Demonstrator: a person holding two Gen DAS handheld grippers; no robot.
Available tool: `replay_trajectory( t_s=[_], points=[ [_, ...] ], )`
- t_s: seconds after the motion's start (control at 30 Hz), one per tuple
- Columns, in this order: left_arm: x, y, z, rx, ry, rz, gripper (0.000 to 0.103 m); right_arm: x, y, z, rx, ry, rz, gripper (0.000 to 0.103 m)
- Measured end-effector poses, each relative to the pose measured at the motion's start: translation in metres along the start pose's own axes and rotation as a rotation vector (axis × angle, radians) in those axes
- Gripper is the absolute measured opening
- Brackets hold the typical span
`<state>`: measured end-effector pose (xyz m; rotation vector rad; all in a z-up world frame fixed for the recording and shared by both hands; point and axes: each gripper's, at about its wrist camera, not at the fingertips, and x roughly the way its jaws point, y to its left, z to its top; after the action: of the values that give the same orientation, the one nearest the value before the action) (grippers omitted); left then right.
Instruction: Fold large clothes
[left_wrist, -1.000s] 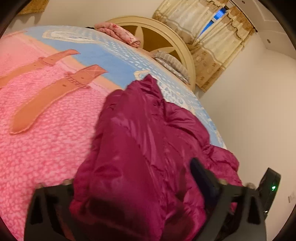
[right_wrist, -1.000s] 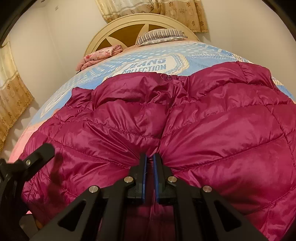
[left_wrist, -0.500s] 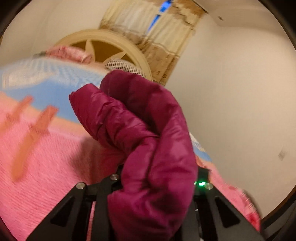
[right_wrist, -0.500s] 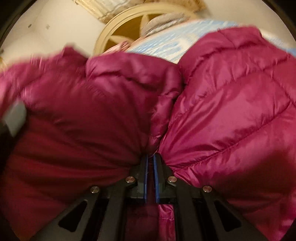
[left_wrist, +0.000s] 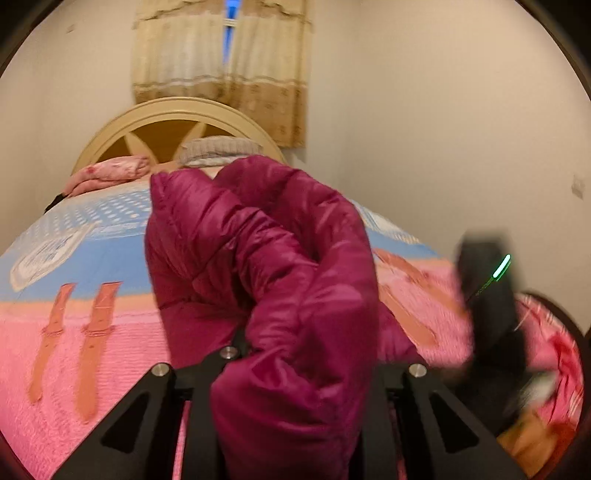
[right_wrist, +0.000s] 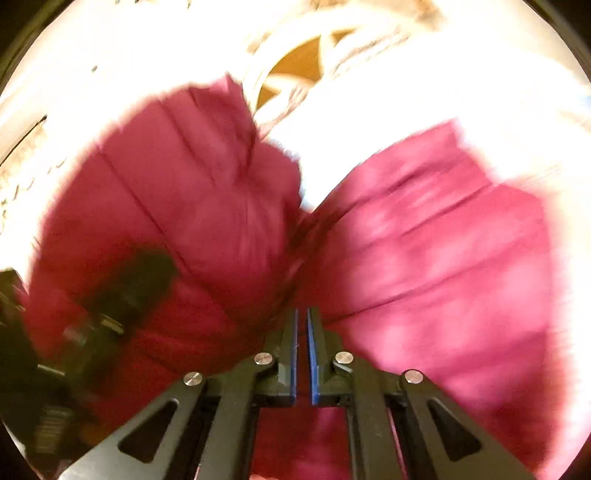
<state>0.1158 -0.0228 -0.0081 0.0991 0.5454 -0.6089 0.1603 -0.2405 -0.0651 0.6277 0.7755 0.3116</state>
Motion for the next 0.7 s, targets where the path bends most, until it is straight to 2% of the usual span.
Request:
replay_trajectory(
  t_s=[0.13, 0.2, 0.23, 0.27, 0.3, 0.33, 0.4, 0.47, 0.53, 0.63, 0.67, 0.7],
  points=[
    [0.023, -0.044, -0.016, 0.127, 0.05, -0.011, 0.022, -0.066, -0.046, 0.017, 0.061, -0.1, -0.107, 0.005],
    [0.038, -0.066, -0.027, 0.203, 0.085, 0.006, 0.022, -0.089, -0.066, 0.022, 0.109, -0.123, -0.088, 0.008],
    [0.042, -0.073, -0.031, 0.225, 0.096, 0.011, 0.022, -0.096, -0.072, 0.023, 0.126, -0.125, -0.073, 0.014],
    [0.048, -0.081, -0.036, 0.248, 0.107, 0.016, 0.023, -0.101, -0.079, 0.026, 0.145, -0.123, -0.052, 0.045],
    [0.055, -0.089, -0.043, 0.279, 0.118, 0.022, 0.023, -0.104, -0.082, 0.027, 0.164, -0.118, -0.023, 0.083],
    [0.056, -0.095, -0.046, 0.3, 0.122, 0.026, 0.024, -0.104, -0.082, 0.028, 0.176, -0.128, 0.017, 0.09],
    [0.059, -0.103, -0.055, 0.345, 0.118, 0.036, 0.025, -0.097, -0.08, 0.03, 0.196, -0.122, 0.101, 0.091],
    [0.058, -0.102, -0.058, 0.336, 0.116, 0.023, 0.025, -0.087, -0.082, 0.034, 0.193, -0.089, 0.075, 0.091],
    [0.057, -0.097, -0.059, 0.311, 0.119, -0.001, 0.025, -0.066, -0.079, 0.039, 0.133, -0.042, 0.025, 0.09],
    [0.053, -0.096, -0.061, 0.302, 0.118, -0.017, 0.025, -0.043, -0.068, 0.056, 0.035, -0.01, 0.009, 0.087],
    [0.052, -0.097, -0.061, 0.304, 0.117, -0.017, 0.025, -0.037, -0.06, 0.062, -0.006, -0.005, 0.011, 0.075],
    [0.051, -0.097, -0.062, 0.304, 0.115, -0.017, 0.025, -0.031, -0.049, 0.068, -0.062, 0.004, -0.011, 0.047]
  ],
)
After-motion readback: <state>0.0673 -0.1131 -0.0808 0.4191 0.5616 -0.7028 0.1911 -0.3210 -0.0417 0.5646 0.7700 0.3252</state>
